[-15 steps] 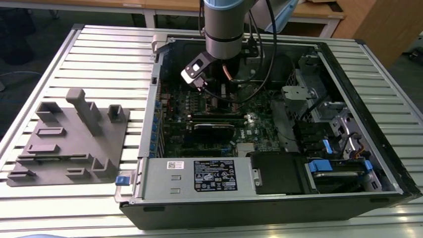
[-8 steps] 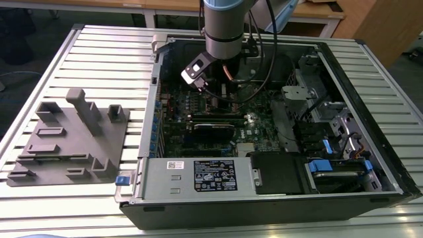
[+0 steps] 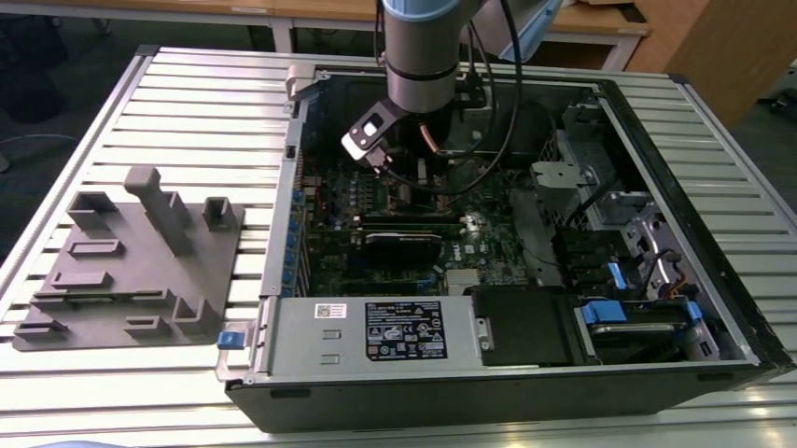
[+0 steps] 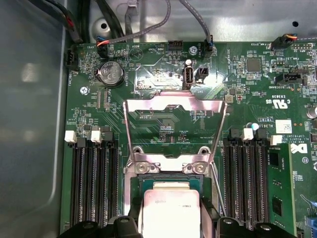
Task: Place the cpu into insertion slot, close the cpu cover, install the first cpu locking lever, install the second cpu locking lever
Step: 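Place the cpu into insertion slot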
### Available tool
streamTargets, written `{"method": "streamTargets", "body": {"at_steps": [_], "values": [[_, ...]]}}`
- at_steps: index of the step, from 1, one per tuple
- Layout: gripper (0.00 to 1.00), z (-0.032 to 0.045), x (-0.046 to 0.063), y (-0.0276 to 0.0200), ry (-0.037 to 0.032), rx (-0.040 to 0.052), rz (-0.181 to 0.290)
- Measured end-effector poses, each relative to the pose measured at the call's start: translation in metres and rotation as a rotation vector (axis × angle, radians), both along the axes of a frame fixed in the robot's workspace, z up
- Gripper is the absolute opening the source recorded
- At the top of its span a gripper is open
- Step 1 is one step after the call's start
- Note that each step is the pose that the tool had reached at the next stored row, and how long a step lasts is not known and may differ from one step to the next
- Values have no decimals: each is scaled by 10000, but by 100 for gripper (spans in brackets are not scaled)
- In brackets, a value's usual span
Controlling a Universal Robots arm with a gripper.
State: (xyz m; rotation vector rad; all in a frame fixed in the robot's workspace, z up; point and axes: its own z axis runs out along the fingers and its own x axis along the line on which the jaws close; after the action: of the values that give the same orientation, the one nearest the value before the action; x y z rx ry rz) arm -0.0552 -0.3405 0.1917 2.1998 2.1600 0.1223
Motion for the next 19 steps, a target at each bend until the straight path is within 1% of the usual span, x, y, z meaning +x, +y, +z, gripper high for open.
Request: {"method": "streamTargets", "body": {"at_steps": [19], "values": [[54, -27, 1, 1, -8, 8, 0]]}}
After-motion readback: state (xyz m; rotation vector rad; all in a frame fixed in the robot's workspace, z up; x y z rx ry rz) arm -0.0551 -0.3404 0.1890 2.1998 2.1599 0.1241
